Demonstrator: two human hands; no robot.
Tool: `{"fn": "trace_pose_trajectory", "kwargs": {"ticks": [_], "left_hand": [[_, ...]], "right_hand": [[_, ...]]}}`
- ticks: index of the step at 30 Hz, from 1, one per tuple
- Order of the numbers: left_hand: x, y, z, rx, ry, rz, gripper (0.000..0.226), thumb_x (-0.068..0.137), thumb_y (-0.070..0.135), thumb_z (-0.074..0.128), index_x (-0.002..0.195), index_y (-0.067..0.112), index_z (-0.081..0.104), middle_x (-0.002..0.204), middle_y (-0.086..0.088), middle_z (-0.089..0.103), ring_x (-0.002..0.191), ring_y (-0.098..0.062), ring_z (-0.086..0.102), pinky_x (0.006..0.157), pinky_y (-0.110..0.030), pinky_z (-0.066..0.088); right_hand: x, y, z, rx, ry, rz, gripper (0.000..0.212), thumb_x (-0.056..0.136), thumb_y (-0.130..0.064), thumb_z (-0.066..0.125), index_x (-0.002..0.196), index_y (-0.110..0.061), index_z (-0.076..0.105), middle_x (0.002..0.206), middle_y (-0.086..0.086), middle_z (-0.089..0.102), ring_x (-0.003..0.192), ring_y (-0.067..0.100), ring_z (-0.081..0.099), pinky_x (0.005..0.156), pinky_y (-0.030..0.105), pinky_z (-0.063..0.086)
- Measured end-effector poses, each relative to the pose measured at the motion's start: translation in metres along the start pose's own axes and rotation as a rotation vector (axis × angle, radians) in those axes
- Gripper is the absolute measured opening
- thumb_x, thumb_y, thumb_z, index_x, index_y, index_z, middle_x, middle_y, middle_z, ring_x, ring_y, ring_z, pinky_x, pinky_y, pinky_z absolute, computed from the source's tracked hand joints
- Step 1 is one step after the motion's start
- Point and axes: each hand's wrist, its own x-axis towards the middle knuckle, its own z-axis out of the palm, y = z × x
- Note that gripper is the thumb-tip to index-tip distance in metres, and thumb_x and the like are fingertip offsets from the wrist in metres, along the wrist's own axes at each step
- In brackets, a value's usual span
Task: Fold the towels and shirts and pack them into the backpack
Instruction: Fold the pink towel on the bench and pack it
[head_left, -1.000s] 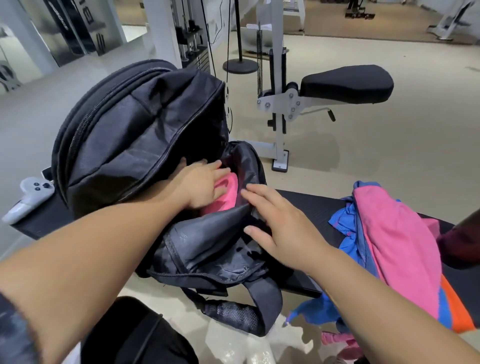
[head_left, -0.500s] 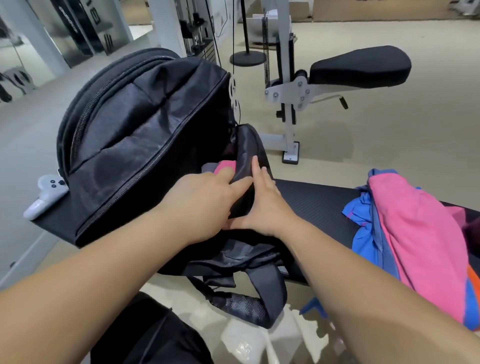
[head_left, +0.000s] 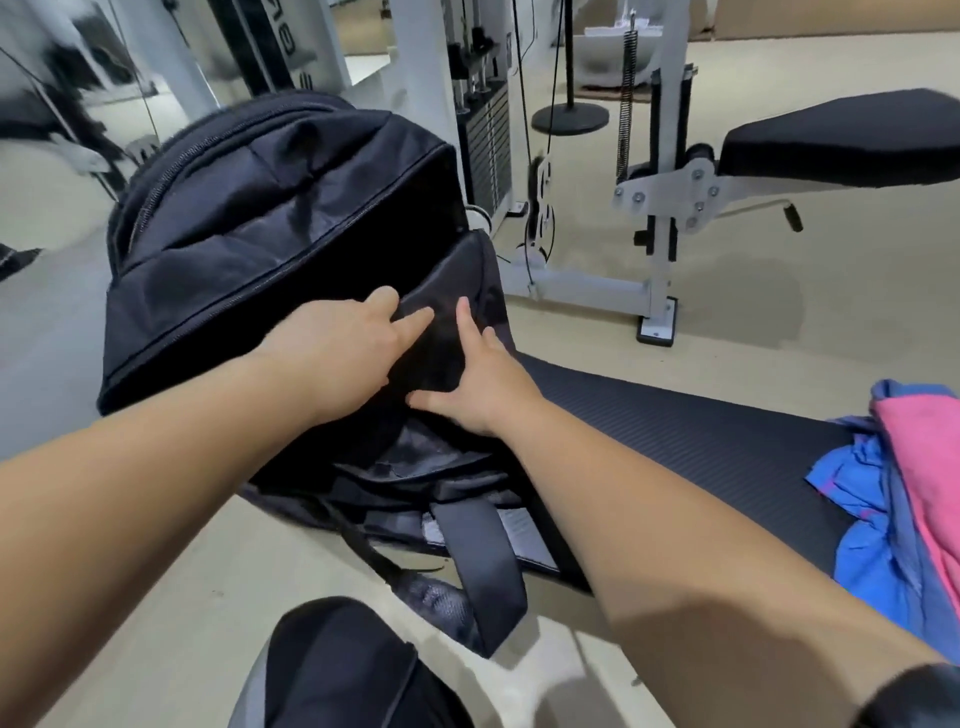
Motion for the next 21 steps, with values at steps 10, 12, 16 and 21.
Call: {"fn": "trace_pose_trajectory", "kwargs": {"ticks": [10,12,16,21], "left_hand": [[0.006,0.019,-0.006,0.003,0.089,-0.005,0.083,0.086,0.075,0.042,0.155,0.043,0.011,0.16,-0.01,0.02,0.12,-0.029,0.051,0.081,-0.04,0.049],[0.012,0.039,-0.015,0.033,0.174,-0.001,0.084,0.083,0.077,0.041,0.154,0.038,0.021,0.162,-0.011,0.018,0.122,-0.031,0.048,0.086,-0.042,0.046],[0.025,0.102,-0.045,-0.091,0.216,0.083,0.078,0.079,0.075,0.045,0.145,0.034,0.038,0.153,-0.01,0.034,0.12,-0.033,0.047,0.089,-0.044,0.044],[0.031,0.203,-0.084,-0.348,0.211,0.275,0.071,0.084,0.072,0.046,0.142,0.032,0.037,0.14,-0.006,0.044,0.12,-0.031,0.049,0.093,-0.045,0.046]], "right_hand": [[-0.023,0.034,-0.031,-0.012,-0.054,-0.044,0.098,0.086,-0.066,0.062,0.152,-0.055,-0.009,0.169,0.003,-0.004,0.155,0.026,0.004,0.122,0.048,0.023],[-0.042,0.053,-0.048,-0.044,-0.029,-0.02,0.094,0.087,-0.067,0.06,0.155,-0.052,-0.003,0.169,0.004,-0.003,0.155,0.027,0.007,0.122,0.047,0.023],[-0.094,0.102,-0.088,-0.201,0.09,0.075,0.085,0.086,-0.069,0.058,0.157,-0.041,0.02,0.168,0.003,0.009,0.152,0.028,0.016,0.119,0.05,0.027],[-0.176,0.183,-0.134,-0.47,0.336,0.287,0.071,0.084,-0.07,0.057,0.144,-0.032,0.048,0.157,0.006,0.036,0.146,0.031,0.026,0.119,0.05,0.023]]}}
